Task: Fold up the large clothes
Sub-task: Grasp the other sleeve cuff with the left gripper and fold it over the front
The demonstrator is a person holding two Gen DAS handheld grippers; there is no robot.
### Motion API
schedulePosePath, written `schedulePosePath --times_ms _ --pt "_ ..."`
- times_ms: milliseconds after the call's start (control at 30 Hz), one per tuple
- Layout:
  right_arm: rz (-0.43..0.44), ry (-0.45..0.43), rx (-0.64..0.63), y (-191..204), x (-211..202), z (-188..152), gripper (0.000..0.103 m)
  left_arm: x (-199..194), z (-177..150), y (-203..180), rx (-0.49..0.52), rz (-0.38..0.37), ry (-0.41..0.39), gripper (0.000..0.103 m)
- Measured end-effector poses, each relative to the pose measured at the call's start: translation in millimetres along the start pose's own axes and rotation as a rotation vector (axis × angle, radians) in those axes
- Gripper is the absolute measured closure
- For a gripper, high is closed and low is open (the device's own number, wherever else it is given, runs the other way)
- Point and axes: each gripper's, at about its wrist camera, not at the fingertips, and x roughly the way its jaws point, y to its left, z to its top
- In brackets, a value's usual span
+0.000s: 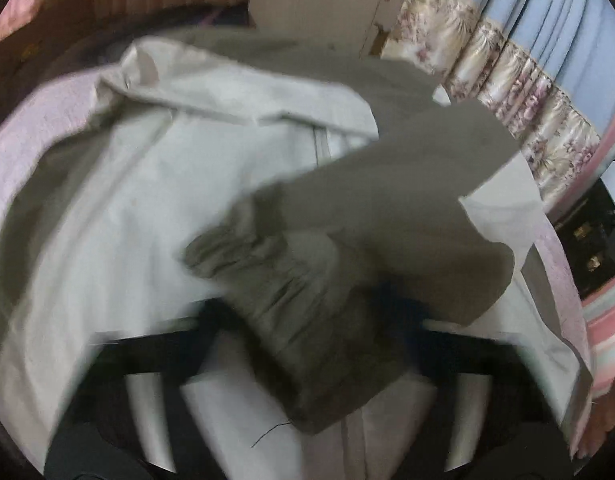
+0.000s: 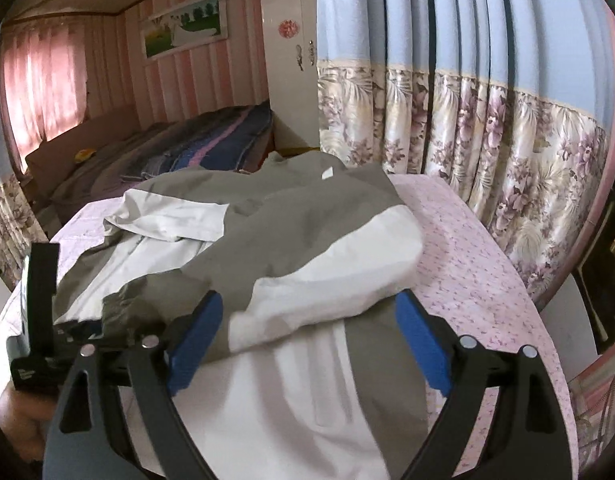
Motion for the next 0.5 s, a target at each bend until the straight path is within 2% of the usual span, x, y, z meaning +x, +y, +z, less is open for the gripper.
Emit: schedulePosePath --times_ms 33,67,133,200,367,400,500 --pt "-0.003 0.004 -0.005 -1 1 0 0.014 -3 5 2 0.001 -0.018 -0.004 0.082" --pt "-0.01 0.006 -0.018 -3 2 1 0.014 -7 10 4 0.011 -0.027 -0.006 0.088" --pt "-0.021 0.016 -0.033 -6 4 3 0.014 -17 23 8 0.063 -0.004 -0.029 0.091" --pt "-0.029 0.023 -0.042 -11 8 7 0.014 -31 38 14 0.118 0.044 -0.073 0.091" --pt "-0.066 0.029 -0.092 -15 20 29 0.012 -66 89 42 0.315 0.234 -0.243 0.091" --pt "-0.078 0.031 -0.1 -15 24 34 0.012 -67 97 45 0.338 0.255 -0.26 0.091" --pt "-0.087 0.036 -0.105 -12 38 53 0.012 -60 138 61 0.433 0.387 -0.319 0.09"
